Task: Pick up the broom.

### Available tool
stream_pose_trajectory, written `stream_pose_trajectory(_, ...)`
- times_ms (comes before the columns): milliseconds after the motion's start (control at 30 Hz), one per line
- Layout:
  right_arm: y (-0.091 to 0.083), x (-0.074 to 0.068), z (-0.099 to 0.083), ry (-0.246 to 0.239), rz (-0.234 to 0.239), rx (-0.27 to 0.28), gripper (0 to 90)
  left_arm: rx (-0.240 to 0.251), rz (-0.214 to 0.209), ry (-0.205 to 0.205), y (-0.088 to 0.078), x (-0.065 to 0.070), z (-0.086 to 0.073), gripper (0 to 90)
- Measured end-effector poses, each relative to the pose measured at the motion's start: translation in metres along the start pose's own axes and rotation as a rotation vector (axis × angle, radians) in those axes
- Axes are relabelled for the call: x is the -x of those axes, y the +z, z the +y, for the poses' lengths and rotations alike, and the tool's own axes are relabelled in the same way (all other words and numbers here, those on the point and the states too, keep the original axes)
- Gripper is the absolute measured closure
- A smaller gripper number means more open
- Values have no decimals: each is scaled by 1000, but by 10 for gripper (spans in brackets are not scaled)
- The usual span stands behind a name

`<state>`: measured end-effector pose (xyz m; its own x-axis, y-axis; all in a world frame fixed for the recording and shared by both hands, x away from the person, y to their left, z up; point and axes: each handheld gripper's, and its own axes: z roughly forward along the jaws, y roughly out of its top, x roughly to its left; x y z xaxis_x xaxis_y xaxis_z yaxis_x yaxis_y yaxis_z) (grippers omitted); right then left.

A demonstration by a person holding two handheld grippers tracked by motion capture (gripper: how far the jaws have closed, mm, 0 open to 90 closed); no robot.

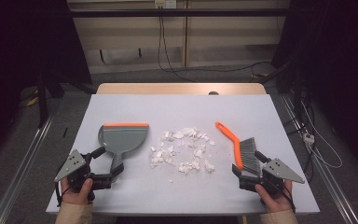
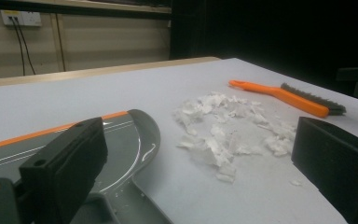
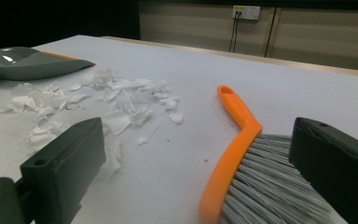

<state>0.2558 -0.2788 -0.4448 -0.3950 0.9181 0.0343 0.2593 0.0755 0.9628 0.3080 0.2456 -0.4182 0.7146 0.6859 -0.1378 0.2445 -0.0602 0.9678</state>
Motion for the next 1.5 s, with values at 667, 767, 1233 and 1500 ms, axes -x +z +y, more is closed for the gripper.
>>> stream_pose_trajectory(667, 28, 26, 32, 9, 0, -74, 120, 21, 8, -14, 0, -4, 3, 31)
stream_pose_trajectory(767, 41, 35, 38, 33, 6, -114, 97, 23, 9, -14, 1, -4, 3, 31)
stream_pose_trajectory(1233, 96, 47, 55, 44, 96, -262, 445, 28, 13, -12, -3, -5, 4, 31)
stream_pose_trajectory(1500, 110, 56, 54, 17, 68, -425, 537, 12, -4, 0, -4, -1, 1, 31)
